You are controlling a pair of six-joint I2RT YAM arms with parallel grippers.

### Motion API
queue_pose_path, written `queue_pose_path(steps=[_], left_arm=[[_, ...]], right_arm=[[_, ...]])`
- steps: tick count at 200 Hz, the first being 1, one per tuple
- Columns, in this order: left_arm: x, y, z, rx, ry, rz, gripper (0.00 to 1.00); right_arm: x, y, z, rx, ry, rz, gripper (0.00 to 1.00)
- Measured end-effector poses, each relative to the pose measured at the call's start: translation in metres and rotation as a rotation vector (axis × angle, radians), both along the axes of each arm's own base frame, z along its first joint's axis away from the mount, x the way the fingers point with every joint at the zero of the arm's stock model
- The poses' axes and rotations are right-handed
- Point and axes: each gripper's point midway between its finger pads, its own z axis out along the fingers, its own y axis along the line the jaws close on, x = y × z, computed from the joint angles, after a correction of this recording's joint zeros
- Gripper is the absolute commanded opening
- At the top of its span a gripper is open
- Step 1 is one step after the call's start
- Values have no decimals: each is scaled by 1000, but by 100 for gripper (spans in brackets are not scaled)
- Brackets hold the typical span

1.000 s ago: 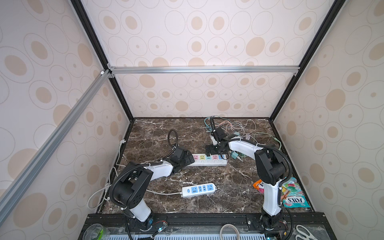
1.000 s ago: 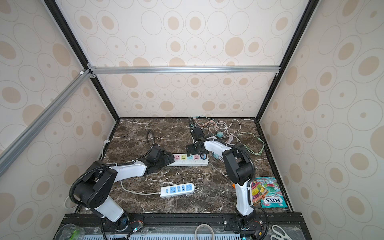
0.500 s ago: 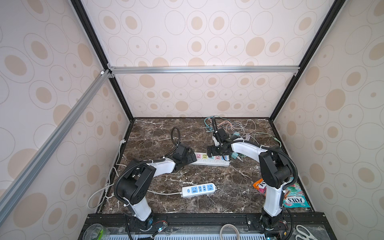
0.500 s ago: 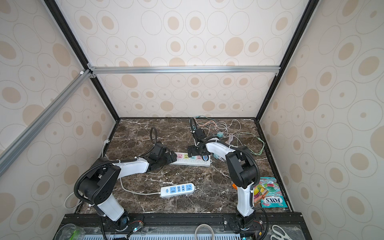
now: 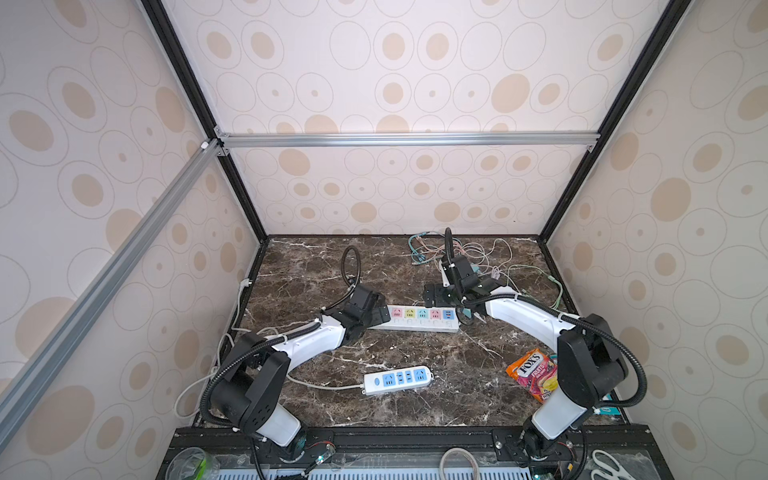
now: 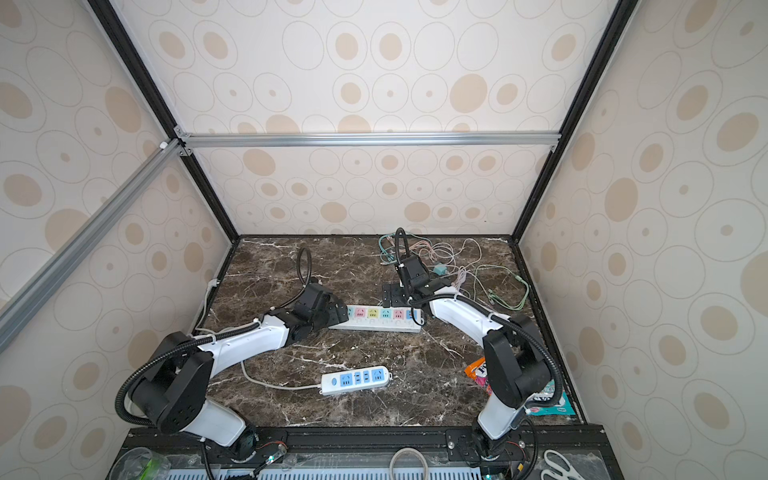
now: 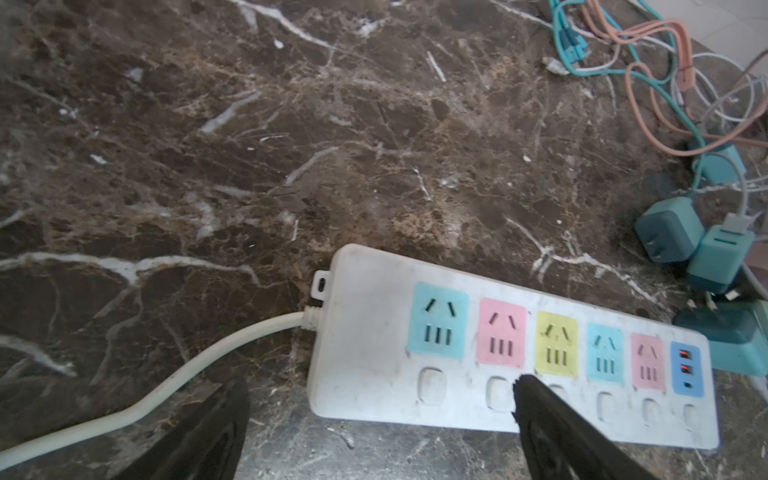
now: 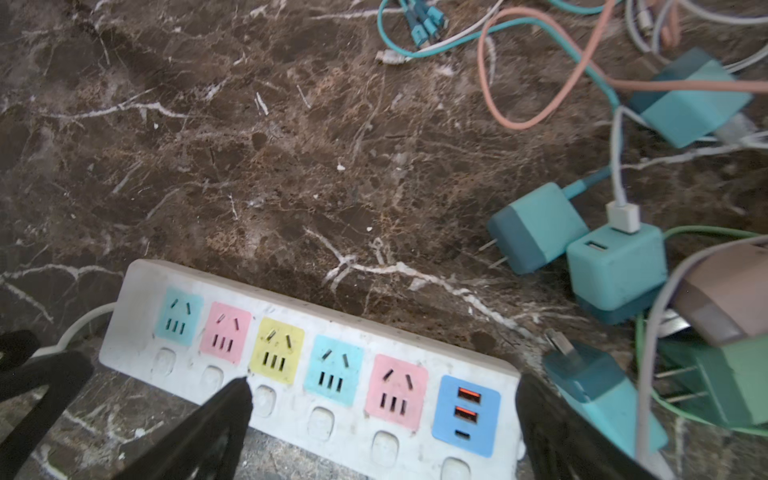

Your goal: Insert the plug

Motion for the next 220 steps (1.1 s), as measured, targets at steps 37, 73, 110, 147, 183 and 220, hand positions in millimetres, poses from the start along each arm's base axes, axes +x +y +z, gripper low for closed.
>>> queue_pose_path(steps=[37, 73, 110, 147, 183, 220], left_arm=[[6, -18, 12, 26, -35, -45, 98], [21, -10, -4, 91, -3, -36, 98], [44, -2, -8, 140, 10, -33, 98], [56, -3, -13, 142, 18, -39, 98], [54, -4, -18, 142, 36, -48, 98], [47, -2, -25, 146, 56, -54, 98]], right_arm=[[-11, -28, 11, -17, -60, -92, 100], [-21, -70, 19, 14, -90, -219, 100], [-29, -111, 13, 40, -71, -359, 100], [-39, -140, -5, 74, -1, -470, 100], [-49, -159, -23, 96, 62, -547, 98], [-50, -135, -32, 145, 115, -407, 93]])
